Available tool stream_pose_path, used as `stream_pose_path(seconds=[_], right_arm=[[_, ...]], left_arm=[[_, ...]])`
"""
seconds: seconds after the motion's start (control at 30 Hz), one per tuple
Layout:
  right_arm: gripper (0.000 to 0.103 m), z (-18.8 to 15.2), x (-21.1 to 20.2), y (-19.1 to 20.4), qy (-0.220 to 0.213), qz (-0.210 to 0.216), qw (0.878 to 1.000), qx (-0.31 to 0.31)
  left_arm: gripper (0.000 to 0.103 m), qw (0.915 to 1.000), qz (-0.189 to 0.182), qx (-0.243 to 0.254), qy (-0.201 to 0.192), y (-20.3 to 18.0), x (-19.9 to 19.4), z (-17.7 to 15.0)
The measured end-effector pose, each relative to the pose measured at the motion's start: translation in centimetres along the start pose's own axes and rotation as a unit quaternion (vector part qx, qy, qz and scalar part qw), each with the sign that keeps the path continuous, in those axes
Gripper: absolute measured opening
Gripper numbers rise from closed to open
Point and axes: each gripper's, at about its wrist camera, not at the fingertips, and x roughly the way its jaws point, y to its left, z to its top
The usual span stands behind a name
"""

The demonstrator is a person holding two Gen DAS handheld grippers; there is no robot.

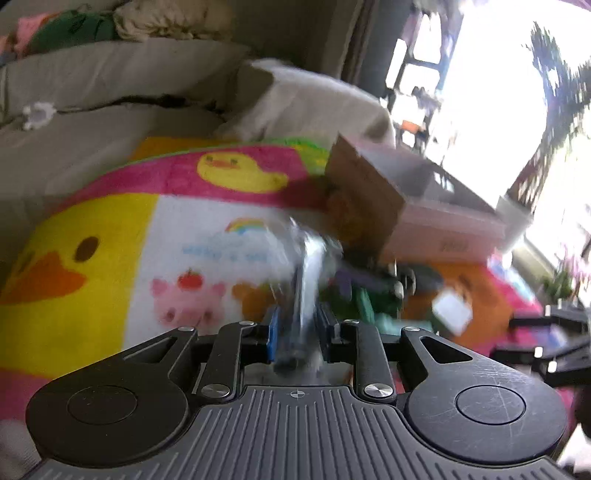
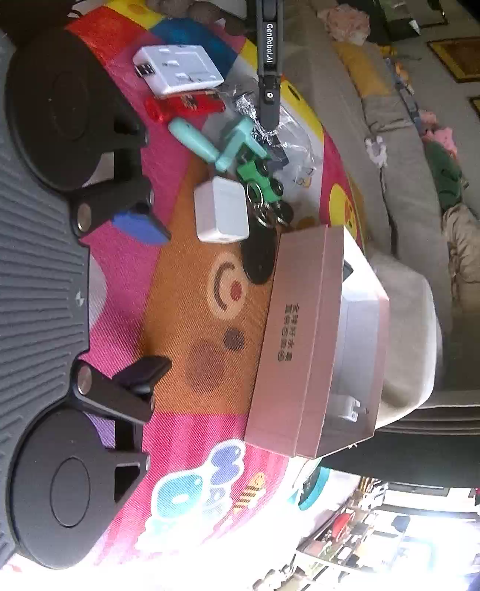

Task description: Organize rigid objects

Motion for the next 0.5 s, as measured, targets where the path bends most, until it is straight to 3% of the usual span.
stream_pose_path(seconds=[0.17, 0.3, 0.43, 0.5], right_arm=[[0.103, -1.1, 0.6, 1.3, -0.002, 0.02, 0.999, -0.03], [0.103, -1.1, 0.7, 1.6, 0.005, 0.019, 0.999, -0.04], [0.103, -1.4, 0.6, 2.1, 0.004, 0.009, 0.999, -0.041], [0.098, -1.4, -0.1, 2.2, 0.009, 0.024, 0.999, -0.028]], left_arm=[[0.031, 0.9987, 0.025, 0.035, 0.027, -0.6, -3.0, -2.0], [0.047, 0.9974, 0.069, 0.008, 0.019, 0.5, -3.5, -2.9], [0.042, 0.9971, 0.053, -0.054, -0.009, 1.7, -5.3, -3.3], [0.042, 0.9985, 0.034, -0.032, -0.028, 1.2, -7.2, -3.5]])
